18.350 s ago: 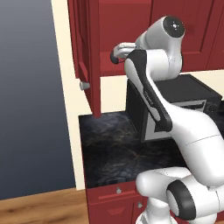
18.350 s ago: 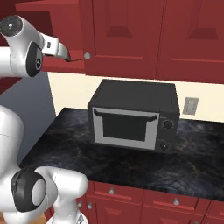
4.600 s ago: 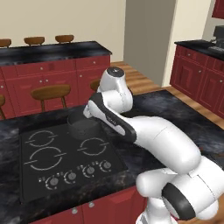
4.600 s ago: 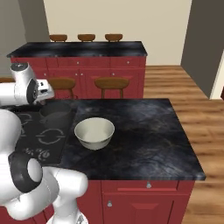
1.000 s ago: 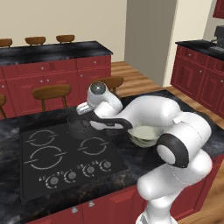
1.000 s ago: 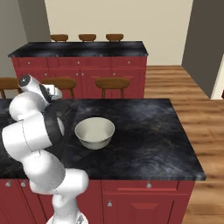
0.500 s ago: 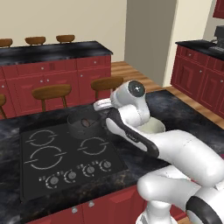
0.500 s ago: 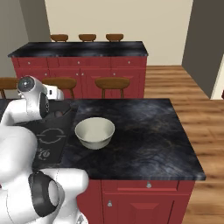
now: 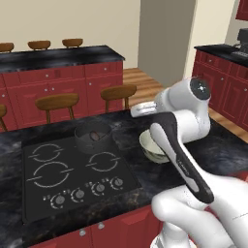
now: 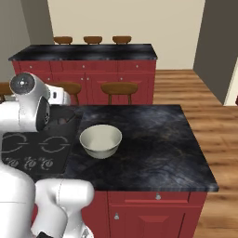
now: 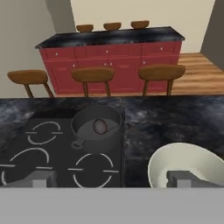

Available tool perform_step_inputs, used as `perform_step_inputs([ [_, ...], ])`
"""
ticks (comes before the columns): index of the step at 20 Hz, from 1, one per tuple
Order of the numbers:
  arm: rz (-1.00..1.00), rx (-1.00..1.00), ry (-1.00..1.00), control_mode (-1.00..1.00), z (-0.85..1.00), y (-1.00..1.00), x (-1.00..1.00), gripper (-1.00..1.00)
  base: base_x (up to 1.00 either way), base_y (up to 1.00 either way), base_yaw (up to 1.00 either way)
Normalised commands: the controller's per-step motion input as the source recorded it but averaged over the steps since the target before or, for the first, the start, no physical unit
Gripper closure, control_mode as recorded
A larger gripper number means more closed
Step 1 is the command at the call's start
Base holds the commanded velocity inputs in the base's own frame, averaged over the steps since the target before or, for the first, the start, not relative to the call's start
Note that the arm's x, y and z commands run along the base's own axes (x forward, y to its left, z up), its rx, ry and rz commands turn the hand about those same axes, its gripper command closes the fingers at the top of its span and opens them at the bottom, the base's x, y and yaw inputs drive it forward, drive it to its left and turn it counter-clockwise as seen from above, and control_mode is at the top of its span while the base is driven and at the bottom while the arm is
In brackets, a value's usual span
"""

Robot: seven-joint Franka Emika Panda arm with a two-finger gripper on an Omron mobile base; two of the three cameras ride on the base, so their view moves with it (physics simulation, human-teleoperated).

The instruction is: Open the cabinet and move the ladle to the pot. Then close the cabinet.

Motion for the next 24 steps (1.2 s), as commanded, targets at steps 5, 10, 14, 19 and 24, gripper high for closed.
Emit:
perform_step_inputs([
  [5, -0.05, 0.00, 0.28, -1.00, 0.46, -0.57, -0.69, -1.00, 0.00, 0.00, 0.00],
  [10, -0.08, -0.01, 0.33, -1.00, 0.20, -0.37, -0.62, -1.00, 0.00, 0.00, 0.00],
  [14, -0.04, -0.07, 0.23, -1.00, -0.01, -0.09, -0.26, -1.00, 0.00, 0.00, 0.00],
  [19, 0.00, -0.01, 0.00, 1.00, 0.00, 0.00, -0.13, -1.00, -0.59, -0.09, -0.02],
  [24, 0.00, 0.00, 0.00, 1.00, 0.00, 0.00, 0.00, -1.00, -0.89, -0.38, -0.26],
])
